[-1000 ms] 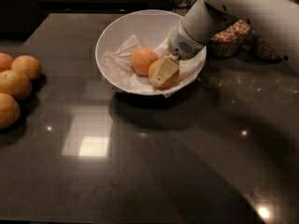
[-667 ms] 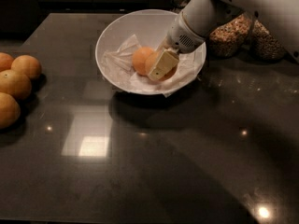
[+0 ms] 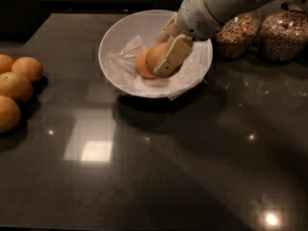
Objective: Pick orange from white bowl
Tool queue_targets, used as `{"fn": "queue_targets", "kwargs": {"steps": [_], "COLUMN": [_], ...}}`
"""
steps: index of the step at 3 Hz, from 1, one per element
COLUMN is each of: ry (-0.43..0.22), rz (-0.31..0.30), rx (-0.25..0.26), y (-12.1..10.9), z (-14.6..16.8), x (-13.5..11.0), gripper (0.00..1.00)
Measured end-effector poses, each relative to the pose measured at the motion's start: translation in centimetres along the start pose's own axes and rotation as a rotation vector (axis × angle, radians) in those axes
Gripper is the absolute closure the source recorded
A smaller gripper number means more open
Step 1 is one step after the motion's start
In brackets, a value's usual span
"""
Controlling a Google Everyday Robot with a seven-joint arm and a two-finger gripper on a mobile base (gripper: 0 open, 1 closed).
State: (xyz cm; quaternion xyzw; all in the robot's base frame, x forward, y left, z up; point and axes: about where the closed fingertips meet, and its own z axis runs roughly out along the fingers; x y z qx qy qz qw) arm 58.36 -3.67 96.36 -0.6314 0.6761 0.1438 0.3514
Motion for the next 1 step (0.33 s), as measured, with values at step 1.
{"fn": "queue_targets", "kwargs": {"steps": [1], "ry": [0.0], "rz": [0.0], "rx": [0.0], "y": [0.0], "z": [0.0], "x": [0.0], "gripper": [1.0]}}
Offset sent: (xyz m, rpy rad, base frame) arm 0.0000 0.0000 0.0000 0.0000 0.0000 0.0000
